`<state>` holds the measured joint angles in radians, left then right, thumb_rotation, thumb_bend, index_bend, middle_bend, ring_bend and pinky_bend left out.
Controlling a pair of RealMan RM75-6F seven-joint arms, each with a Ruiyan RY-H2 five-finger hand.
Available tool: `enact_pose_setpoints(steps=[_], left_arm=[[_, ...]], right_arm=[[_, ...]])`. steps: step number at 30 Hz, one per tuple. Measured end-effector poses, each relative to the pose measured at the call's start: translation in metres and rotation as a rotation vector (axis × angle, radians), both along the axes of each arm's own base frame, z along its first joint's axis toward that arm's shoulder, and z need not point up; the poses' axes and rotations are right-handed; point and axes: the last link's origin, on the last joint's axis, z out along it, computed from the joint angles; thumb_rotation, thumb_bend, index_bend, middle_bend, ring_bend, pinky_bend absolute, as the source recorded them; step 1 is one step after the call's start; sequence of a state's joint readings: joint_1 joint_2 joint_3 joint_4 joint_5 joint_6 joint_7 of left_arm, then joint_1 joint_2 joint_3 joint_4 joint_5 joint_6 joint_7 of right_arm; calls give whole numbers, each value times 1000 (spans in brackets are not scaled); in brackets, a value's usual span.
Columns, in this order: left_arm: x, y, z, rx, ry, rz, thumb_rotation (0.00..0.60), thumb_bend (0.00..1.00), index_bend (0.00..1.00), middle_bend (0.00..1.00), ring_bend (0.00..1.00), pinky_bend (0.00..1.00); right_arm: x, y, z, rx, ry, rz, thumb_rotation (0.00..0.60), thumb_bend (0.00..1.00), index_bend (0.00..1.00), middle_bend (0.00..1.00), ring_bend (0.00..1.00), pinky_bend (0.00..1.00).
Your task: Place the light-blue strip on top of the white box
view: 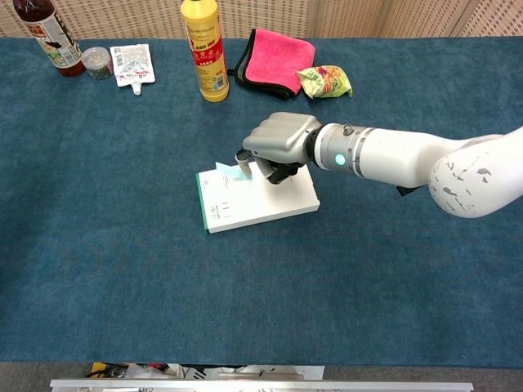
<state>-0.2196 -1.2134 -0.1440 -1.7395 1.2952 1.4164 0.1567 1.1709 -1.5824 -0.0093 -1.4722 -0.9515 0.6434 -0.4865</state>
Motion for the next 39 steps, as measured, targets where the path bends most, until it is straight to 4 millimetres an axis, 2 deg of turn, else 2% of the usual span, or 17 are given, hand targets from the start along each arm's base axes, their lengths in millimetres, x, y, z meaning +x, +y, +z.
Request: enact_pose_setpoints(steps=[10, 15, 19, 21, 23, 25, 26, 28, 33, 36, 38, 39], left_arm=[[-2, 0, 1, 6, -2, 9, 600, 323, 208, 700, 716, 913], [-4, 0, 3, 11, -1, 12, 600, 322, 208, 699, 715, 913], [-6, 1, 4, 17, 2, 16, 600, 322, 208, 692, 703, 911], [-8, 1, 5, 21, 4, 20, 600, 323, 208, 682, 685, 908], [-11, 2, 6, 26, 4, 22, 600, 323, 208, 668, 664, 894], [-13, 2, 7, 31, 4, 23, 600, 323, 208, 644, 639, 860], [-15, 3, 8, 33, 4, 24, 600, 323, 208, 625, 622, 835], [-18, 3, 8, 36, 4, 25, 600, 322, 208, 597, 598, 800], [-27, 5, 10, 37, 21, 22, 600, 323, 208, 519, 506, 720], [-29, 5, 9, 36, 33, 9, 600, 323, 208, 467, 447, 628], [-28, 5, 8, 37, 34, -1, 600, 323, 208, 450, 431, 595], [-28, 4, 7, 39, 34, -6, 600, 323, 208, 443, 423, 584]], right_arm=[[0, 0, -1, 1, -2, -3, 492, 1000, 379, 1000, 1000, 1000], [0, -2, 14, -32, -42, -20, 494, 1000, 379, 1000, 1000, 1000], [-6, -4, 35, -83, -76, -33, 492, 997, 379, 1000, 1000, 1000], [-11, -5, 49, -123, -98, -45, 493, 889, 379, 1000, 1000, 1000], [-19, -5, 64, -170, -121, -64, 494, 609, 379, 1000, 998, 1000], [-27, -3, 79, -215, -139, -87, 493, 413, 379, 987, 975, 1000], [-36, -1, 92, -255, -154, -107, 494, 349, 379, 966, 953, 1000], [-46, 3, 106, -298, -167, -130, 494, 291, 379, 904, 902, 1000], [-88, 19, 150, -467, -183, -210, 496, 180, 378, 795, 809, 971], [-116, 35, 170, -565, -179, -260, 505, 128, 350, 671, 701, 960], [-135, 48, 182, -627, -172, -296, 504, 104, 320, 533, 651, 947], [-143, 53, 186, -651, -168, -311, 505, 101, 311, 496, 640, 940]])
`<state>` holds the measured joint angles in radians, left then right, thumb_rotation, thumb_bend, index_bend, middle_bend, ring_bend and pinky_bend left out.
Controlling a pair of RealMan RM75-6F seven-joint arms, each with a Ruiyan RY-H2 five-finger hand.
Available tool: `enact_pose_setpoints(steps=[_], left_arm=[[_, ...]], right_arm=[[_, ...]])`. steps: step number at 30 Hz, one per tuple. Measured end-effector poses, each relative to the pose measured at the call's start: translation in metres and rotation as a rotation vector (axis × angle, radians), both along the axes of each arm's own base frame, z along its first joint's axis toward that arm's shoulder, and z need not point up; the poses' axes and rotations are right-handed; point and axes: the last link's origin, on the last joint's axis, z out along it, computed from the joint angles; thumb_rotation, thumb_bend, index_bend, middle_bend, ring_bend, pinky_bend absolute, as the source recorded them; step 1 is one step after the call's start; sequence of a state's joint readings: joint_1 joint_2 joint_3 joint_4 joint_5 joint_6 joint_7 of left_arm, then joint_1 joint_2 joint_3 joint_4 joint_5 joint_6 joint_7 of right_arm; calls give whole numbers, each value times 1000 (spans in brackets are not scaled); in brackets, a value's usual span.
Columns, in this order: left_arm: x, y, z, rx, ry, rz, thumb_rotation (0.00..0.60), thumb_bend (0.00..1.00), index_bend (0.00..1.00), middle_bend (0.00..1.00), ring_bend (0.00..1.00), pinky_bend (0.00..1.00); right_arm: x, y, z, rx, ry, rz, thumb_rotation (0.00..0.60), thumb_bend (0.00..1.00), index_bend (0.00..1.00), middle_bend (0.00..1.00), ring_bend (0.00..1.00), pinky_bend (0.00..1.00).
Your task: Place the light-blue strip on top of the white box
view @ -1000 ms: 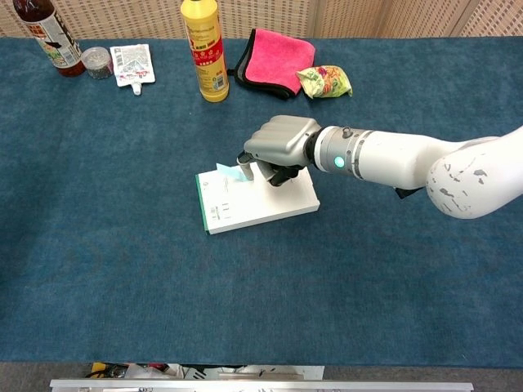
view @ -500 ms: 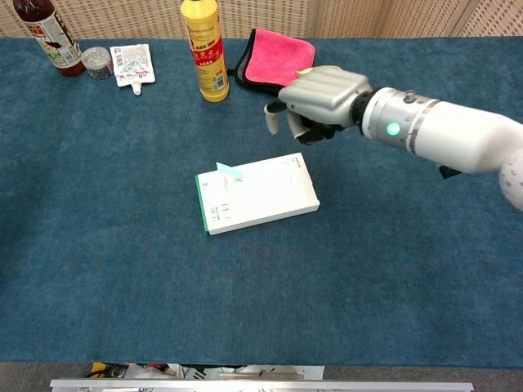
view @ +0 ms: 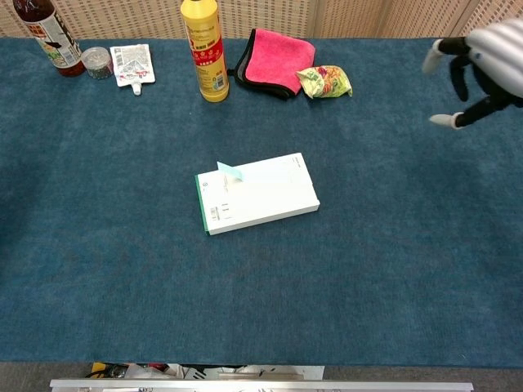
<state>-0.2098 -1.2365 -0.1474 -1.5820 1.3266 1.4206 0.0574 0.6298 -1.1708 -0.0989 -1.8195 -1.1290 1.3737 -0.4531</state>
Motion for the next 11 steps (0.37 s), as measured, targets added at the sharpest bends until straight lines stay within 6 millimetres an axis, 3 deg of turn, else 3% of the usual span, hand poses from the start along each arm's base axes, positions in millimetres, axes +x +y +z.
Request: enact_pose_setpoints(steps=[3, 7, 11], left_arm=[[0, -1, -1, 7, -3, -20, 600, 323, 207, 427, 392, 537], [-3, -6, -4, 22, 4, -43, 600, 323, 208, 416, 380, 506], [-4, -15, -6, 24, 35, -61, 600, 323, 207, 413, 377, 461]], right_arm=[[-24, 18, 11, -65, -2, -47, 505, 96, 296, 446, 549, 844], [-49, 39, 17, -122, -30, -93, 504, 96, 264, 384, 328, 535], [-66, 55, 21, -178, -42, -98, 504, 96, 252, 378, 298, 475]])
